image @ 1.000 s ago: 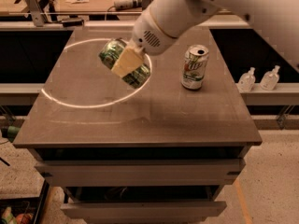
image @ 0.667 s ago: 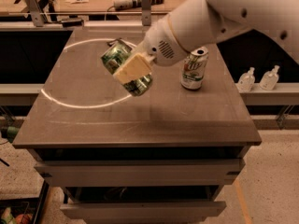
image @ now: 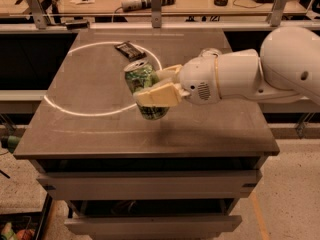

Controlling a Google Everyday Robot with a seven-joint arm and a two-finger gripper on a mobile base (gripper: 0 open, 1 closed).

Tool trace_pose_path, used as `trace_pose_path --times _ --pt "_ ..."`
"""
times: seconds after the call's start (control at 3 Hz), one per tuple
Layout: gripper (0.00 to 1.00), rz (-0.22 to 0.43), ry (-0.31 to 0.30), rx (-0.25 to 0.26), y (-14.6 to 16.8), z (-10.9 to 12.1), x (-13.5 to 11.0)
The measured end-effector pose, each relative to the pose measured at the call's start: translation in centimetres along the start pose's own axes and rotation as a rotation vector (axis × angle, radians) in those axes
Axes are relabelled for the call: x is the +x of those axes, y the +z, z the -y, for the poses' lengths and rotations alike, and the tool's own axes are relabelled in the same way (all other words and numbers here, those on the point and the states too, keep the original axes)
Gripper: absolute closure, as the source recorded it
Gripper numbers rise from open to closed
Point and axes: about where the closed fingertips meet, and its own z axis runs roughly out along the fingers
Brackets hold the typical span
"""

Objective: Place green can upright

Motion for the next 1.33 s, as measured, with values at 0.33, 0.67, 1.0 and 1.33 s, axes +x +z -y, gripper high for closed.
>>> trace_pose_path --times 0.33,0.67,1.0,1.33 --pt "1.0 0.127 -0.077 0.011 -0.4 1.3 -0.6" --pt "1.0 0.198 -0.143 0.03 -0.3 2.4 -1.5" --pt "1.0 0.204 -0.16 0.043 0.5 2.9 -1.1" --pt "1.0 0.21 -0.134 0.051 1.8 3.4 0.4"
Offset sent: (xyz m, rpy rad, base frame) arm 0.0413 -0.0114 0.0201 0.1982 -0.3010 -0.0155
